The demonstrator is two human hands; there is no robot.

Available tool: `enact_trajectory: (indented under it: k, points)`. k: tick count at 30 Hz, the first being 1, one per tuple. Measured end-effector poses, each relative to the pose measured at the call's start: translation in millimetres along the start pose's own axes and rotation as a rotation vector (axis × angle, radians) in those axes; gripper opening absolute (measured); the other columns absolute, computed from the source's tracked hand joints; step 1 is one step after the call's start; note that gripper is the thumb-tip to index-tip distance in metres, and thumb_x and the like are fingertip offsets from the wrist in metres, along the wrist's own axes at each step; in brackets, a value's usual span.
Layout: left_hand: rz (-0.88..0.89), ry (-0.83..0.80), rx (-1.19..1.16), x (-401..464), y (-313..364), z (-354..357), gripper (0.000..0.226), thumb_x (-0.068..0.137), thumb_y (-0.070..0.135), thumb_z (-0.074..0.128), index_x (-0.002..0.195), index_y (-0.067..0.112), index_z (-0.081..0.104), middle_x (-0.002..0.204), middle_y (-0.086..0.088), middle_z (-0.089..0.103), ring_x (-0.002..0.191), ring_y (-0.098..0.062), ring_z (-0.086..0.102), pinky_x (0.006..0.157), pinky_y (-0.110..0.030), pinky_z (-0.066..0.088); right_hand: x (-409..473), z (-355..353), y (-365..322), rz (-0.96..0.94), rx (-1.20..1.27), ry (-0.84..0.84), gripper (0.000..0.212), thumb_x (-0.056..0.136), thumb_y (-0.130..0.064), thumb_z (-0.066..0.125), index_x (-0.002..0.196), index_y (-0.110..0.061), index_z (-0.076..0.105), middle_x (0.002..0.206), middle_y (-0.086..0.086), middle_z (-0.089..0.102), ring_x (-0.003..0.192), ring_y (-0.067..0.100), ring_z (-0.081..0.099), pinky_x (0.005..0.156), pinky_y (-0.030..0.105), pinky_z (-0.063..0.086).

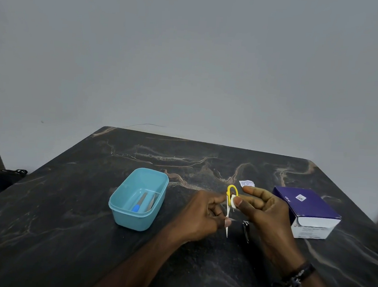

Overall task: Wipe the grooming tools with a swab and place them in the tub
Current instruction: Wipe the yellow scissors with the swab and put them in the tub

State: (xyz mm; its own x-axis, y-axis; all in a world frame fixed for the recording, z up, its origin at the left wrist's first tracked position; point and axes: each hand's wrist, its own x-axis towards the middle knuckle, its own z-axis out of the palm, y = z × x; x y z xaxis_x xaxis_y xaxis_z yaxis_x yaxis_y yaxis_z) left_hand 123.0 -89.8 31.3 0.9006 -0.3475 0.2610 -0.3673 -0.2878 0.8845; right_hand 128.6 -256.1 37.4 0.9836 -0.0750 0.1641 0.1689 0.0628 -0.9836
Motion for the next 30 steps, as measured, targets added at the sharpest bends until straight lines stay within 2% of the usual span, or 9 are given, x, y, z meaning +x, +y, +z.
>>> enact_trajectory:
  k: [3,6,8,11,16,18,21,25,30]
  points:
    - [-0.007,0.015,-0.069,-0.2,2.3,-0.4,0.048,0.082,0.009,0.073,0.126,0.026,0.061,0.071,-0.011,0.069,0.056,-0.007,0.058,0.058,-0.024,0.05,0.6,1.0,-0.9,-0.018,0.007,0.021,0.035,0.077,0.003,0.073,0.109,-0.003,0.062,0.084,0.011,0.077,0.082,0.026,0.074,0.079,0.04,0.057]
    - [-0.092,0.095,-0.178,0.4,5.9,-2.4,0.063,0.076,0.005,0.078,0.132,0.02,0.056,0.076,-0.005,0.072,0.054,-0.002,0.06,0.053,-0.018,0.049,0.6,1.0,-5.0,-0.051,0.056,0.08,0.03,0.079,0.007,0.07,0.106,-0.001,0.062,0.071,0.002,0.077,0.061,0.006,0.071,0.052,0.014,0.05]
    - [-0.166,0.152,-0.256,1.9,6.1,-5.5,0.065,0.072,0.005,0.081,0.129,0.023,0.057,0.082,-0.007,0.071,0.057,-0.002,0.061,0.047,-0.015,0.046,1.4,-1.1,-7.2,-0.063,0.107,0.118,0.028,0.079,0.006,0.07,0.105,-0.002,0.063,0.067,-0.002,0.075,0.053,0.0,0.065,0.047,0.009,0.045]
    - [-0.203,0.221,-0.405,3.9,5.6,-5.0,0.054,0.07,0.001,0.082,0.115,0.024,0.064,0.079,-0.007,0.069,0.065,-0.013,0.062,0.048,-0.023,0.049,1.6,-3.7,-9.5,-0.069,0.149,0.158,0.026,0.08,0.005,0.07,0.103,-0.004,0.063,0.069,-0.003,0.075,0.053,-0.001,0.065,0.047,0.008,0.045]
    - [-0.247,0.268,-0.696,3.2,10.0,3.7,0.03,0.074,-0.005,0.075,0.102,0.004,0.069,0.088,-0.015,0.073,0.081,-0.025,0.07,0.068,-0.032,0.057,-1.1,0.6,-9.2,-0.065,0.174,0.186,0.03,0.079,0.006,0.07,0.106,0.0,0.062,0.077,0.005,0.075,0.055,0.001,0.067,0.046,0.009,0.046]
    - [-0.276,0.254,-0.712,2.5,9.2,6.8,0.023,0.075,-0.003,0.075,0.097,0.003,0.071,0.085,-0.011,0.072,0.08,-0.021,0.07,0.074,-0.034,0.058,-2.2,2.4,-9.0,-0.057,0.186,0.194,0.032,0.078,0.006,0.071,0.109,0.001,0.061,0.085,0.01,0.074,0.056,0.003,0.068,0.046,0.009,0.046]
    - [-0.294,0.232,-0.653,1.6,7.5,13.8,0.02,0.075,0.0,0.077,0.093,0.002,0.071,0.078,-0.005,0.069,0.074,-0.015,0.069,0.072,-0.031,0.059,-2.5,3.9,-8.7,-0.047,0.19,0.195,0.033,0.078,0.006,0.071,0.11,0.003,0.061,0.076,0.005,0.076,0.058,0.007,0.07,0.046,0.011,0.048]
    - [-0.302,0.247,-0.65,1.3,7.3,19.7,0.024,0.077,0.0,0.075,0.101,0.0,0.068,0.081,-0.011,0.069,0.07,-0.017,0.069,0.068,-0.032,0.06,-4.7,7.2,-7.8,-0.03,0.187,0.176,0.032,0.078,0.007,0.07,0.109,0.004,0.061,0.074,0.006,0.076,0.061,0.01,0.072,0.048,0.014,0.05]
    - [-0.281,0.305,-0.653,0.9,10.7,18.0,0.009,0.083,-0.004,0.068,0.091,0.002,0.067,0.076,-0.011,0.071,0.071,-0.019,0.071,0.074,-0.036,0.059,-6.5,9.9,-9.1,-0.004,0.188,0.151,0.034,0.078,0.006,0.071,0.11,0.002,0.061,0.078,0.008,0.077,0.063,0.011,0.072,0.049,0.015,0.051]
